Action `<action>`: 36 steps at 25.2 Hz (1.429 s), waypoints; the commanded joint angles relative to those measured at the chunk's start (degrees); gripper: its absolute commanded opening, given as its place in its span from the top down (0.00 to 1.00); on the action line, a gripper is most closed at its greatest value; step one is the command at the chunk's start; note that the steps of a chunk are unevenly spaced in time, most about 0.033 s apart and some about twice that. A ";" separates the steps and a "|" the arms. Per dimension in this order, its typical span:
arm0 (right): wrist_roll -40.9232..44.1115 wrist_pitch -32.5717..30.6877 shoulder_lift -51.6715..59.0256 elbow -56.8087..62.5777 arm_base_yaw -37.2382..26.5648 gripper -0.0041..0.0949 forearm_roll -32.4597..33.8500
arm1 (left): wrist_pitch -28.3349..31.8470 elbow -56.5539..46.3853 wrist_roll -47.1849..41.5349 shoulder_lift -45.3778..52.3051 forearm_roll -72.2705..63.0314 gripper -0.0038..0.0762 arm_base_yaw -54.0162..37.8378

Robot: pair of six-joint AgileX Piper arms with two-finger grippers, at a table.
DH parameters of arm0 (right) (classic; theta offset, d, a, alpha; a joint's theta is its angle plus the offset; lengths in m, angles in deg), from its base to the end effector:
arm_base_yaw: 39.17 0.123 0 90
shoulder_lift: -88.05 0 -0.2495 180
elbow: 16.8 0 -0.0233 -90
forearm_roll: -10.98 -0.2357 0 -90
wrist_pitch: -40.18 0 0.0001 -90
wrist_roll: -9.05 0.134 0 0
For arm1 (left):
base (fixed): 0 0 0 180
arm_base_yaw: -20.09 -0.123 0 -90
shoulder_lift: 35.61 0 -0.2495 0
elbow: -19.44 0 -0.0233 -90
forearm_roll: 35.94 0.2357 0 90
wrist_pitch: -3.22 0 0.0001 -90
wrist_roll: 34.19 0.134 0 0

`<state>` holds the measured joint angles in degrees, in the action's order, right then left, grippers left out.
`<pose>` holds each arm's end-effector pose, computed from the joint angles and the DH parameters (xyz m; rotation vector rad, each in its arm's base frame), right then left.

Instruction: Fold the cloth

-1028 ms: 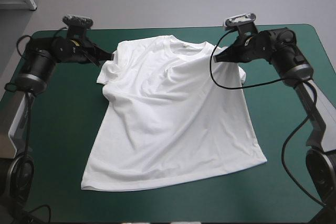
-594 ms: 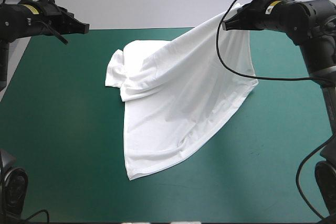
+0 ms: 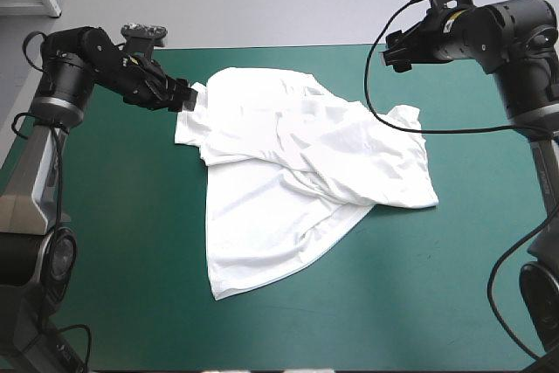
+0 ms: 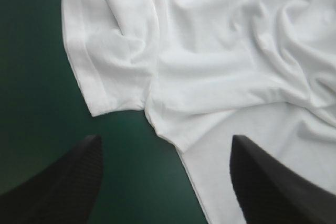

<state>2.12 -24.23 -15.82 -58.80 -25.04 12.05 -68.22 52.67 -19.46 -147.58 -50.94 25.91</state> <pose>0.3542 0.0868 0.4175 -0.4023 2.1672 0.0471 0.3803 -0.0718 0.3112 0.4397 2.5517 -0.2974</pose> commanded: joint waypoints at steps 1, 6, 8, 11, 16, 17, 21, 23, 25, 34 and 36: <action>0.31 -1.30 1.91 -1.70 -1.08 0.18 3.45 | -2.08 -2.07 -0.39 1.37 -2.77 0.27 0.75; 0.12 -3.19 1.62 1.75 -4.75 0.21 -1.07 | 4.17 -11.27 -0.96 0.04 0.16 0.27 5.21; 0.12 -3.19 1.85 4.41 -5.68 0.21 -2.62 | 7.02 -13.97 -1.48 -0.38 0.23 0.27 6.87; 0.12 -3.19 2.13 8.86 -6.63 0.21 -5.13 | 5.55 -17.52 -1.73 -1.09 -0.13 0.27 9.50; -0.99 -3.09 2.47 16.31 -7.00 0.21 -4.88 | 1.89 -23.06 -4.10 -0.95 4.61 0.29 14.63; -0.99 -2.92 2.47 17.51 -7.00 0.21 -4.88 | 1.43 -24.34 -5.15 -0.64 5.87 0.30 15.74; -1.04 -1.12 2.47 21.41 -7.00 0.21 -4.88 | -0.10 -28.90 -7.01 1.71 7.58 0.33 20.29; -1.42 0.49 2.47 23.15 -7.00 0.21 -4.88 | 0.15 -31.34 -8.04 3.98 7.53 0.33 22.73; -1.42 1.82 2.47 24.54 -7.00 0.21 -4.88 | 0.15 -33.03 -9.60 7.47 7.53 0.33 25.56; -1.42 0.75 2.34 24.55 -7.00 0.21 -5.29 | 2.16 -45.67 -15.77 15.63 7.69 0.33 32.77; -1.42 0.75 2.34 24.55 -7.00 0.21 -5.39 | 6.41 -50.73 -17.91 17.44 7.69 0.33 34.94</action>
<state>1.31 -24.89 -16.24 -33.06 -31.57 7.07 -64.80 4.67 -35.08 -134.04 -42.67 58.99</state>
